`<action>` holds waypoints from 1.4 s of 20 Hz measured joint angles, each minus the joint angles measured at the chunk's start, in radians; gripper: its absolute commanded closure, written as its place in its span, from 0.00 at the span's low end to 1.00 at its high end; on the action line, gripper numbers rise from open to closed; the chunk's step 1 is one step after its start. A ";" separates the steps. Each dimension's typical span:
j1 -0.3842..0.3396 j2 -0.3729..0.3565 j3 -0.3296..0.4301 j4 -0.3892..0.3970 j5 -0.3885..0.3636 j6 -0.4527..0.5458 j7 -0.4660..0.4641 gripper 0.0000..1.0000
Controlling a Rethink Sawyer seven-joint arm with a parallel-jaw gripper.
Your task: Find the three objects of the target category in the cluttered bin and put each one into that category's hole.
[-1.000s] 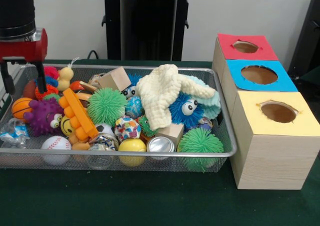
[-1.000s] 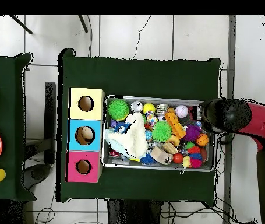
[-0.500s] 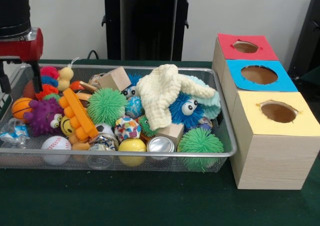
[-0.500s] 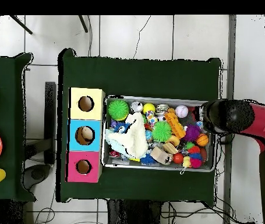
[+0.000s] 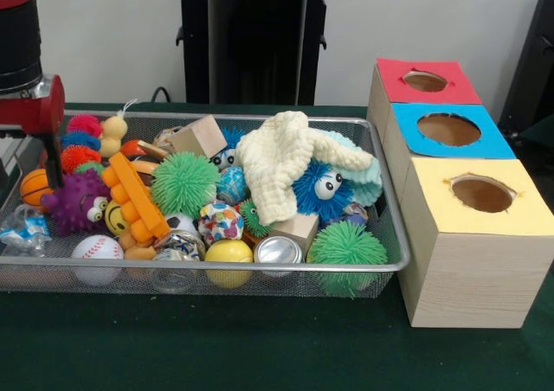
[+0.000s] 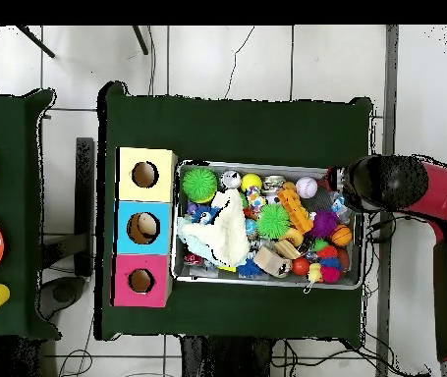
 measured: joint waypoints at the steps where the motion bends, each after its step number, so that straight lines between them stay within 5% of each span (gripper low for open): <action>1: 0.006 0.005 0.000 -0.014 0.000 0.006 0.000 0.00; 28: 0.068 0.078 0.000 -0.137 -0.001 0.051 0.000 0.00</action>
